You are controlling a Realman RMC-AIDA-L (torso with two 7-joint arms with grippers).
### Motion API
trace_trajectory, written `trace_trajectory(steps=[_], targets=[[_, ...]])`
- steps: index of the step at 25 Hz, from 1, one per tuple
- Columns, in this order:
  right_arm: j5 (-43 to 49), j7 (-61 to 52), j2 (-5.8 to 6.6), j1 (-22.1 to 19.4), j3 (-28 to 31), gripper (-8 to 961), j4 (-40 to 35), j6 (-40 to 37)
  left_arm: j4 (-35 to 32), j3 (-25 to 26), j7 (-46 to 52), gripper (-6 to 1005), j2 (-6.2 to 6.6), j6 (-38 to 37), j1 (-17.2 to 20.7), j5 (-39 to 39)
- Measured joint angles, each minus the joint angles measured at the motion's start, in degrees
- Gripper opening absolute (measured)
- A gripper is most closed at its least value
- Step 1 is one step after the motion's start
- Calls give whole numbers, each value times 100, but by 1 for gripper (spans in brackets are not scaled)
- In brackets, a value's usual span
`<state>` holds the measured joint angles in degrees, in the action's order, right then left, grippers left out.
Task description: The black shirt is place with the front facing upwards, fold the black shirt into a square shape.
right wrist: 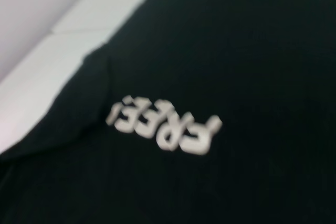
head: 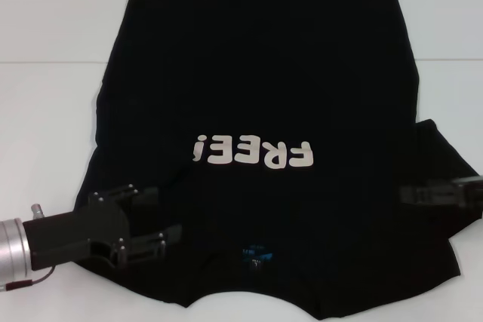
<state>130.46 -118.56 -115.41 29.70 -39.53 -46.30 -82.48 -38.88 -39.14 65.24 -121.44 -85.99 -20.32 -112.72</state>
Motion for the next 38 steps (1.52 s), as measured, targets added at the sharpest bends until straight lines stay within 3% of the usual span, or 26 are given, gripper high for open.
trace_trajectory(steps=[3, 7, 10, 17, 23, 38], targets=[[474, -1015, 94, -21, 11, 906, -706, -533, 0, -118, -154, 763, -6, -31, 3, -4], [1388, -2532, 110, 59, 15, 905, -1792, -1053, -5, -303, -191, 763, -12, -40, -17, -11], [1914, -3254, 110, 304, 16, 905, -2085, -1425, -13, -350, -197, 764, -10, -42, -29, -14], [2866, -3774, 114, 770, 14, 895, -1549, -1251, -15, -348, -232, 763, 3, 9, -29, -14], [2929, -3866, 224, 871, 17, 896, -1076, -948, -15, -329, -234, 763, 23, 21, -5, -14], [2904, -3765, 204, 969, -42, 896, -454, -293, 6, -314, -240, 764, -1, 21, -35, -13]])
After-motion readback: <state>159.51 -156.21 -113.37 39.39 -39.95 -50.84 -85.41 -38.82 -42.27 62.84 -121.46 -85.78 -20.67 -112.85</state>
